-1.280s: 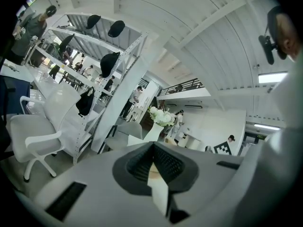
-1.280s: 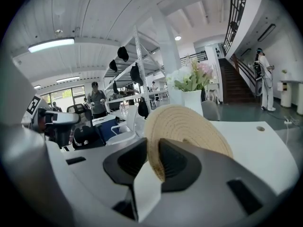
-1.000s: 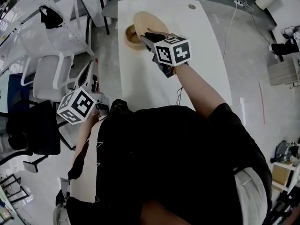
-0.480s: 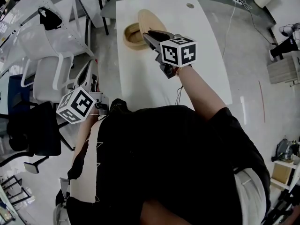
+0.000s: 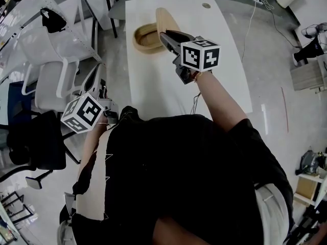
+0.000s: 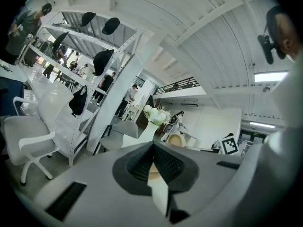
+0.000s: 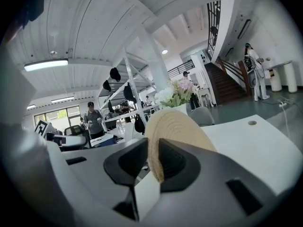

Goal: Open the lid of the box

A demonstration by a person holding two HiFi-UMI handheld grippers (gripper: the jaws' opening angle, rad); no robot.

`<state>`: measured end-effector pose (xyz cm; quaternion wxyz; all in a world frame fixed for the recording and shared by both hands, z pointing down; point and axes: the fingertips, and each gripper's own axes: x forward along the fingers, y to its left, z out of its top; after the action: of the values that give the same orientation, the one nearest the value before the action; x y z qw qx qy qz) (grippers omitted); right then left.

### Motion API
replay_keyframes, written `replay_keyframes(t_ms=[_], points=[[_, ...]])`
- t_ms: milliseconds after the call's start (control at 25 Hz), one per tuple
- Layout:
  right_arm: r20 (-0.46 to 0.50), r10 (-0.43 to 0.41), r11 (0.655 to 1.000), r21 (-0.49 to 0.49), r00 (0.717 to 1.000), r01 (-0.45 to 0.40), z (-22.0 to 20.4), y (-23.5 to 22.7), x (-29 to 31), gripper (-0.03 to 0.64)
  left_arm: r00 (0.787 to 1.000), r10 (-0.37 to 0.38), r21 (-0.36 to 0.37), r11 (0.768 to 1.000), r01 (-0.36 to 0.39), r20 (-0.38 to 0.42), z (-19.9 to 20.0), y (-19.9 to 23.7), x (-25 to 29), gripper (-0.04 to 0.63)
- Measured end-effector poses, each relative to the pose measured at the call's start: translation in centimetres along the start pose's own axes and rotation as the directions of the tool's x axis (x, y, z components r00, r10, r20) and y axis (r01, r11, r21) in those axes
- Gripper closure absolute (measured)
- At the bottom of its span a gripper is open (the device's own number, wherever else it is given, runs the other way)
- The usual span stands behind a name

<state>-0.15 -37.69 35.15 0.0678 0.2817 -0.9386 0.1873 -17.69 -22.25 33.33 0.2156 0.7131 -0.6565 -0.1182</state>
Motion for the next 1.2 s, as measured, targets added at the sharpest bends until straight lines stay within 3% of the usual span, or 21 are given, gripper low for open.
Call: replay_keyframes(t_ms=[440,680,1200], points=[[0.044,-0.007,0.998,0.061,0.999,0.004,0.8,-1.0,-0.8,0.540,1.000,-0.001,-0.011,1.000,0.001,-0.025,-0.9,0.1,0.4,0.586],[0.073,-0.049,0.990,0.135,0.996,0.039,1.6,-1.9,-1.6,0.540,0.999,-0.005,-0.016,1.000,0.005,-0.033,-1.1,0.4,0.6,0.586],[0.112,-0.108,0.979,0.183,0.988,0.086,1.8,-2.8,-2.6,0.540,0.999,-0.032,-0.020,0.999,0.031,-0.043,-0.8,1.2,0.9,0.586]])
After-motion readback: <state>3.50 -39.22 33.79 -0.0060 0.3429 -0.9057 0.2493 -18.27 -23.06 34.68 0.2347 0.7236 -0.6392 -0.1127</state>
